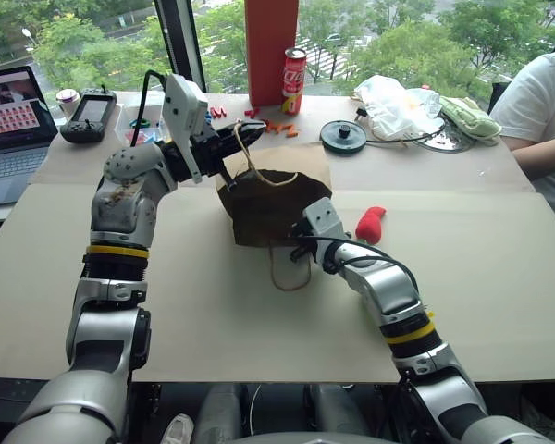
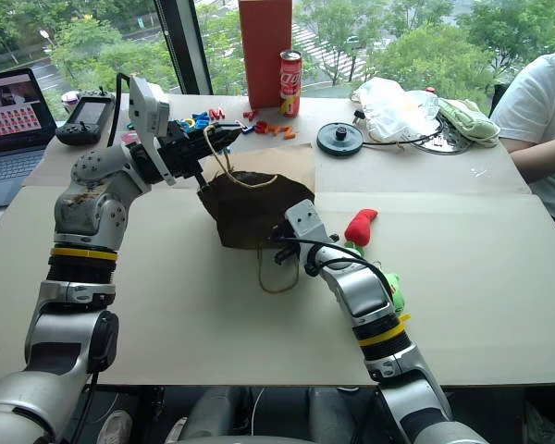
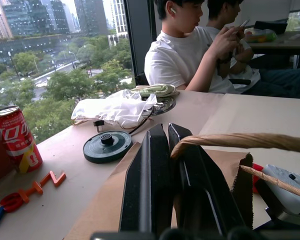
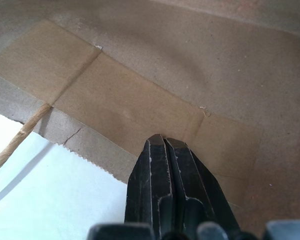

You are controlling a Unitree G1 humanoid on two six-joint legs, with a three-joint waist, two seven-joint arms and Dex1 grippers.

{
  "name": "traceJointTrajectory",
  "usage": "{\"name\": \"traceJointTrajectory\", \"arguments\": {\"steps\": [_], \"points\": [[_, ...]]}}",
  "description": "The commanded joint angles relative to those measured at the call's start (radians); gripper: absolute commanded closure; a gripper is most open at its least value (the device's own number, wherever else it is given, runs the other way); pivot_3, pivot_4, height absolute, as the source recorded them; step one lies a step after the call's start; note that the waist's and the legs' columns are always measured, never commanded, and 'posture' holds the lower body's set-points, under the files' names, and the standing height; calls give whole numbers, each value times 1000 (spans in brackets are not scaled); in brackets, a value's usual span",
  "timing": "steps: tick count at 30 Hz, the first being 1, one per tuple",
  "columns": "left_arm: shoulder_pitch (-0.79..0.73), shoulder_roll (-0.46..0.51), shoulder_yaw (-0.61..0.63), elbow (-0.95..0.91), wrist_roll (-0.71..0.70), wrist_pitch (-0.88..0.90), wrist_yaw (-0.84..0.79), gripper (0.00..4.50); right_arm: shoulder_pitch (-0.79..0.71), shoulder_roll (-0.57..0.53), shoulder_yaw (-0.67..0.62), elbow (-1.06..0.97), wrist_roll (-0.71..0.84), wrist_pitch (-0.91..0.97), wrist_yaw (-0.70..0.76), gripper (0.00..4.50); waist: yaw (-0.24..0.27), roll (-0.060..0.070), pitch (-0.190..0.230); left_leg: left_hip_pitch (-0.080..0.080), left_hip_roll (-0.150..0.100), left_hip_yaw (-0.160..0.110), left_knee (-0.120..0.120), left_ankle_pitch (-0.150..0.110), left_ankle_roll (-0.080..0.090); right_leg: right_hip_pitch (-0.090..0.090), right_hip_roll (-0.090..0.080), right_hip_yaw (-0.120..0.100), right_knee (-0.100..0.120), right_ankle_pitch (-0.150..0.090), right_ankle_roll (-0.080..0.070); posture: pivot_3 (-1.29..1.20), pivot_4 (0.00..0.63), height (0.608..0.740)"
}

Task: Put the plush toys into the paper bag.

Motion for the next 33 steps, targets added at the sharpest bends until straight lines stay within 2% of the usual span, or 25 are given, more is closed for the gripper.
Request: {"name": "traceJointTrajectory", "arguments": {"steps": [1, 10, 20, 24, 29, 33], "points": [[-25, 10, 26, -16, -14, -9, -5, 4310, 16, 5, -1, -4, -7, 25, 8, 4490, 0, 0, 0, 0, 0, 0, 0, 0, 0, 0, 0, 0, 0, 0, 0, 0, 150, 739], [-37, -16, 35, -9, -31, 43, 30, 4310, 34, -17, -11, -75, -9, 58, 15, 4490, 0, 0, 0, 0, 0, 0, 0, 0, 0, 0, 0, 0, 0, 0, 0, 0, 150, 739], [-25, -50, 35, -8, -19, 59, 81, 4310, 52, -63, -194, -546, 134, 382, 34, 4490, 2, 0, 0, -2, 0, -1, 0, 0, 0, -1, 0, -1, 0, 0, 0, 0, 150, 739], [-29, -58, 37, 3, -20, 59, 87, 4310, 38, -131, -293, -673, 193, 512, 61, 4490, 2, 0, 0, -2, 0, -1, -1, 0, 0, -1, 0, -1, -1, 0, 0, 0, 150, 739], [-48, -71, 42, 21, -27, 58, 88, 4310, 10, -226, -423, -622, 172, 587, 23, 4490, 4, 0, 0, -2, -1, -1, -1, 0, 0, -1, -1, -1, -2, 0, 0, 0, 150, 739], [-58, -78, 42, 31, -24, 53, 87, 4310, 10, -208, -438, -502, 106, 545, -76, 4490, 3, 0, 0, -2, -1, -1, -1, 0, 0, -1, 0, -1, -3, 0, 0, 0, 150, 739]]}}
